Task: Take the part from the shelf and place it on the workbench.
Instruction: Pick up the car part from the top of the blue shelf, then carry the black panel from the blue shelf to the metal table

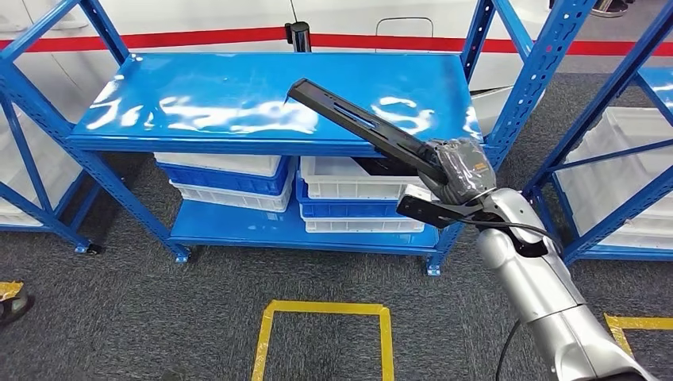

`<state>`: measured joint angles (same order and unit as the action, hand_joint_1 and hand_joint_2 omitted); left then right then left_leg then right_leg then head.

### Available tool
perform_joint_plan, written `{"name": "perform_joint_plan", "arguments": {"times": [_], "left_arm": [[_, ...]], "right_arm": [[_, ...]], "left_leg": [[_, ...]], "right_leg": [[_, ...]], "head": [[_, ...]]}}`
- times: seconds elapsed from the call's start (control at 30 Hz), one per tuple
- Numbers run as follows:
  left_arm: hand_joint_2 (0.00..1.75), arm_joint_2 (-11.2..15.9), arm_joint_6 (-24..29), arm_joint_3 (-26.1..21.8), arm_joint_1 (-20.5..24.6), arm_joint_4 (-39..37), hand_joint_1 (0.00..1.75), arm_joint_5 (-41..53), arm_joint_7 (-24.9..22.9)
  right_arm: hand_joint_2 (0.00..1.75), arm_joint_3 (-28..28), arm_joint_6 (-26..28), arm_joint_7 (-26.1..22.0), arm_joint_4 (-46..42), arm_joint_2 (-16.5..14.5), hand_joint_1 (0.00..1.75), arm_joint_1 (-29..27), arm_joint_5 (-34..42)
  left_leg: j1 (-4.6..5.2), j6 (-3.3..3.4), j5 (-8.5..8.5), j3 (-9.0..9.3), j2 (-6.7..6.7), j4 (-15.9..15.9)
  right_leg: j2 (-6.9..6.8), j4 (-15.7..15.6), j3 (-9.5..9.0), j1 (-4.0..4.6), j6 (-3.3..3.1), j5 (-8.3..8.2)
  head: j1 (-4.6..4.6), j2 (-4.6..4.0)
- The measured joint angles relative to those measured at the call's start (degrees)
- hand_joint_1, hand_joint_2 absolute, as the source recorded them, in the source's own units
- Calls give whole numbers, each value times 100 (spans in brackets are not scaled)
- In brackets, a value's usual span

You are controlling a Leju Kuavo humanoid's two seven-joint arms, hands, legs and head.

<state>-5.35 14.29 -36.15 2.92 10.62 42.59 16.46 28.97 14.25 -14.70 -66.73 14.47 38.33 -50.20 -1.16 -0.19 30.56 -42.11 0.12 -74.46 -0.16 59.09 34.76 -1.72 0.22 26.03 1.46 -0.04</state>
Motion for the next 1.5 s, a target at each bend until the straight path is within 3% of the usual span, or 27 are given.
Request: {"name": "perform_joint_plan", "arguments": {"times": [0.07, 0.13, 0.2, 0.27, 0.3, 0.4, 0.43, 0.5, 0.57, 0.6, 0.67, 0.73, 0.77, 0.8, 0.87, 0.93, 0.97, 1.0, 1.07, 1.13, 1.2, 1.27, 1.3, 1.37, 1.43, 1.47, 1.5], "left_arm": [[175, 9, -7, 0, 19, 4, 0, -4, -13], [175, 26, -16, 0, 46, 11, 0, -5, -26], [175, 40, -25, -2, 57, 14, 0, -5, -32], [175, 43, -26, -6, 56, 13, 0, -7, -26], [175, 40, -26, -8, 58, 14, 0, -8, -20], [175, 28, -26, -11, 63, 14, 0, -8, -9], [175, 28, -26, -12, 62, 14, 0, -8, -9], [175, 22, -27, -14, 61, 13, 0, -8, -8], [175, 13, -28, -15, 61, 14, 0, -8, -3], [175, 11, -28, -15, 61, 14, 0, -7, 8], [175, 9, -28, -15, 60, 15, 0, -2, 43], [175, 11, -28, -17, 46, 15, 0, 3, 80], [175, 12, -27, -19, 33, 14, 0, 3, 99], [175, 9, -26, -20, 19, 14, 0, 4, 119], [175, -5, -24, -22, 8, 13, 0, 7, 149], [175, -17, -24, -24, 11, 13, 0, 9, 156], [175, -22, -24, -24, 13, 13, 0, 12, 154], [175, -29, -24, -24, 18, 13, 0, 16, 151], [175, -41, -24, -24, 44, 13, 0, 27, 143], [175, -46, -24, -25, 84, 14, 0, 36, 140], [175, -47, -24, -25, 104, 15, 0, 48, 138], [175, -49, -25, -26, 102, 14, 0, 57, 134], [175, -54, -26, -26, 103, 13, 0, 56, 132], [175, -61, -25, -28, 106, 13, 0, 55, 131], [175, -62, -24, -35, 105, 13, 0, 54, 131], [175, -63, -24, -39, 104, 13, 0, 55, 131], [175, -67, -24, -42, 103, 13, 0, 58, 131]], "right_arm": [[175, 2, -22, 33, -1, -73, 175, 36, -46], [175, 3, -42, 67, -3, -130, 175, 89, -82], [175, 11, -65, 83, -5, -175, 175, 126, -108], [175, 27, -84, 84, -7, -194, 175, 120, -130], [175, 34, -88, 84, -8, -191, 175, 113, -137], [175, 43, -91, 84, -10, -184, 175, 100, -146], [175, 43, -91, 84, -10, -182, 175, 91, -147], [175, 44, -91, 84, -9, -180, 175, 71, -148], [175, 44, -91, 84, -10, -181, 175, 76, -150], [175, 44, -91, 84, -14, -184, 175, 89, -154], [175, 39, -91, 84, -25, -184, 175, 104, -163], [175, 34, -91, 84, -31, -164, 175, 90, -167], [175, 33, -91, 85, -31, -150, 175, 76, -168], [175, 26, -91, 88, -32, -129, 175, 62, -168], [175, -16, -90, 96, -44, -80, 175, 45, -167], [175, -77, -91, 103, -61, -28, 175, 43, -161], [175, -101, -94, 105, -66, -10, 175, 44, -158], [175, -122, -98, 106, -68, 2, 175, 44, -155], [175, -167, -106, 106, -69, 10, 175, 47, -155], [175, -220, -107, 113, -80, 13, 175, 55, -168], [175, -257, -107, 125, -94, 13, 175, 64, -185], [175, -277, -107, 130, -97, 10, 175, 46, -198], [175, -287, -107, 130, -97, 10, 175, 30, -202], [175, -305, -107, 130, -96, 14, 175, 5, -203], [175, -315, -108, 131, -96, 20, 175, -17, -204], [175, -321, -108, 132, -96, 25, 175, -32, -207], [175, -328, -109, 132, -96, 28, 175, -47, -213]], "left_leg": [[0, 58, -196, 568, -9, 641], [33, 124, -164, 1102, -28, 1393], [91, 181, -120, 1234, -41, 1662], [97, 265, -272, 1192, -24, 1756], [92, 311, -368, 1156, -10, 1814], [103, 390, -616, 930, 8, 1877], [107, 391, -686, 834, 8, 1873], [109, 371, -825, 642, 10, 1857], [104, 326, -947, 451, 10, 1802], [112, 297, -990, 356, 9, 1745], [131, 235, -1075, 238, 7, 1654], [130, 179, -1173, 193, -3, 1643], [115, 149, -1150, 164, -11, 1628], [96, 114, -1010, 117, -18, 1549], [50, 36, -434, -23, -27, 1095], [7, -36, 53, -141, -28, 379], [-16, -64, 103, -134, -27, 122], [-41, -85, 34, -45, -26, 30], [-81, -99, -219, 415, -27, 430], [-80, -72, -232, 1014, -43, 1194], [-34, -11, -135, 1270, -59, 1609], [4, 103, -214, 1208, -44, 1681], [16, 180, -290, 1153, -30, 1706], [34, 307, -457, 1007, -2, 1748], [83, 365, -608, 811, 0, 1742], [107, 378, -685, 710, 1, 1739], [129, 384, -759, 612, 2, 1735]], "right_leg": [[6, -1, 102, 5, 35, -100], [1, -10, 157, 11, 105, -188], [-13, -46, 177, -5, 198, -281], [-16, -57, 221, -7, 257, -302], [-13, 20, 276, 3, 246, -194], [-3, 928, 572, 12, 152, 522], [-2, 1295, 640, 10, 169, 672], [-1, 1563, 544, 7, 287, 620], [-3, 1068, 63, 1, 394, 397], [-3, 619, -276, 13, 399, 396], [10, -12, -675, 44, 319, 524], [19, -134, -672, 46, 214, 551], [11, -132, -644, 24, 167, 501], [3, -127, -607, 2, 108, 436], [-13, -126, -490, -18, 11, 285], [-15, -119, -316, -11, -15, 145], [-13, -115, -232, -12, -1, 79], [-10, -113, -150, -17, 18, 16], [-3, -109, -25, -32, 77, -95], [-4, -107, 47, -31, 166, -181], [-19, -127, 80, -22, 273, -278], [-26, -159, 120, -19, 369, -361], [-24, -108, 177, -15, 370, -294], [-19, 307, 370, -8, 281, 111], [-11, 1070, 580, 8, 203, 577], [-8, 1389, 617, 22, 210, 678], [-6, 1525, 567, 36, 245, 651]], "head": [[2, 0], [-8, 0], [-7, 0], [-2, 0], [-10, 0], [-36, 0], [-40, 0], [-41, 0], [-41, 0], [-43, 0], [-23, 0], [0, 0], [0, 0], [7, 0], [23, 0], [33, 0], [33, 0], [35, 0], [38, 0], [36, 0], [28, 0], [22, 0], [14, 0], [-6, 0], [-21, 0], [-23, 0], [-24, 0]]}}
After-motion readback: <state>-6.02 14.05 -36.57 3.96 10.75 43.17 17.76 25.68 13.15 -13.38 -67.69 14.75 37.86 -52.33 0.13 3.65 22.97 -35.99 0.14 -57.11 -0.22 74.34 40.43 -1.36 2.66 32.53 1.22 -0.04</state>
